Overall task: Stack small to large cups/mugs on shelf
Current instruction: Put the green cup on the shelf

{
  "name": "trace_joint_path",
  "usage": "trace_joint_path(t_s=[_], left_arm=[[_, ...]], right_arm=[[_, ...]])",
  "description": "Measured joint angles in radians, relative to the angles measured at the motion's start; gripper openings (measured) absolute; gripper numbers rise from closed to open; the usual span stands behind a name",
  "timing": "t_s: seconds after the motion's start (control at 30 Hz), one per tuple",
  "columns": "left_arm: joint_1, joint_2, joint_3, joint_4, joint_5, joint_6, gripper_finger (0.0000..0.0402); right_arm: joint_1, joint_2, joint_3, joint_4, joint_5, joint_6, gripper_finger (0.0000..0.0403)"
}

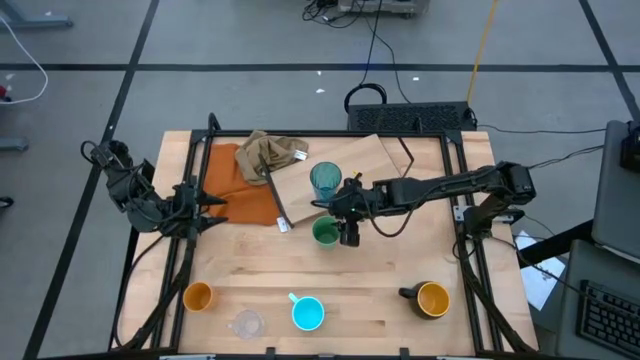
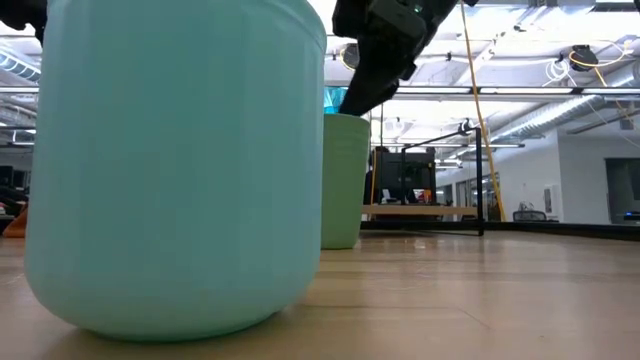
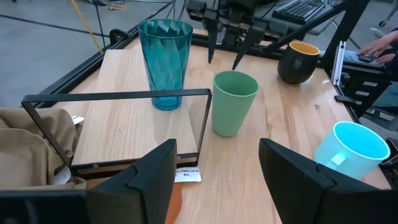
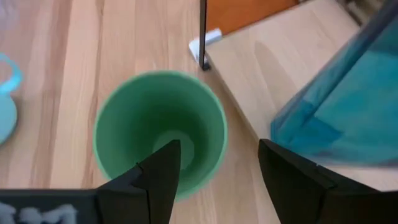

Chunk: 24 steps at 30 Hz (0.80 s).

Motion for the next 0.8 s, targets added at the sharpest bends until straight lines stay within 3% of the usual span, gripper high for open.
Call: trace_joint_path(t_s=[0.8], left_arm=[[0.0,0.0,-0.06,0.043,-0.005,-0.054,0.023]], right_arm=[[-0.016,0.053,0.002,0.067,-0.048,-0.031,0.0208]])
